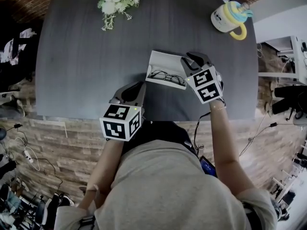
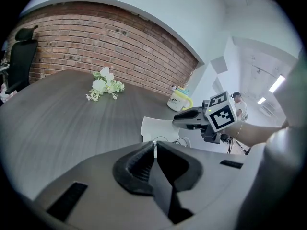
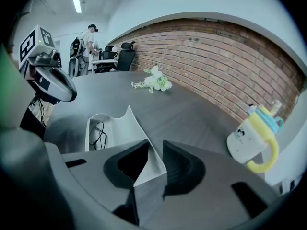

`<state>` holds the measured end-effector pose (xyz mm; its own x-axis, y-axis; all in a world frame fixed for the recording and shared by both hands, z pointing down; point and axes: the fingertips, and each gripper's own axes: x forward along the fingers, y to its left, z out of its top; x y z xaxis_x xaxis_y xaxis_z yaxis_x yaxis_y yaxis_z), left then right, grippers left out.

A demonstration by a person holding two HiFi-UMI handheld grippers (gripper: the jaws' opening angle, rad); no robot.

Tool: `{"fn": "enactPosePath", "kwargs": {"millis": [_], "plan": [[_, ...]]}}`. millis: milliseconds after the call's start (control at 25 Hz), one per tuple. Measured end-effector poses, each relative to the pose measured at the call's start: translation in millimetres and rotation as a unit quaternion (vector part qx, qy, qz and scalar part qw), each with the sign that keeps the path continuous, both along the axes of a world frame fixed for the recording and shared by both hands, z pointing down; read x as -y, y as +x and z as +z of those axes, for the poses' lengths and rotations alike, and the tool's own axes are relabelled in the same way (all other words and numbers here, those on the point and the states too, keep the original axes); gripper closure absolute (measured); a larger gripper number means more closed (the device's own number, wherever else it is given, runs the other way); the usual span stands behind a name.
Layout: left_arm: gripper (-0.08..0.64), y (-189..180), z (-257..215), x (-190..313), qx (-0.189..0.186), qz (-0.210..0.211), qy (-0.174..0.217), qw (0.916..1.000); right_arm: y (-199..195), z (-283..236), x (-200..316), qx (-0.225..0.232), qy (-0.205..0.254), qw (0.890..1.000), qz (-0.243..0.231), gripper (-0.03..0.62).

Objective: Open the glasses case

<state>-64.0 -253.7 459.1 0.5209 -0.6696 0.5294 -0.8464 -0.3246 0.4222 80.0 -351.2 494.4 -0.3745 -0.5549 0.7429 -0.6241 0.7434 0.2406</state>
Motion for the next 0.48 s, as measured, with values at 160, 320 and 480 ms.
{"fn": "enactPosePath", "kwargs": {"millis": [160,320,480], "plan": [[0.525,-1,-1,0,0.003,0.0,0.002,1.0,-1,-5,-1,0.008,0.003,1.0,-0.001,0.467],[0.525,-1,-4,3,0.002,-0.001,0.007,1.0,-2,-16,-4,0.047,0.004,0.999,0.011,0.437],[0.525,1,-12,5,0.0,0.005,0.019,0.9998,-2,-46,-5,0.118,0.033,0.991,0.05,0.452]]}}
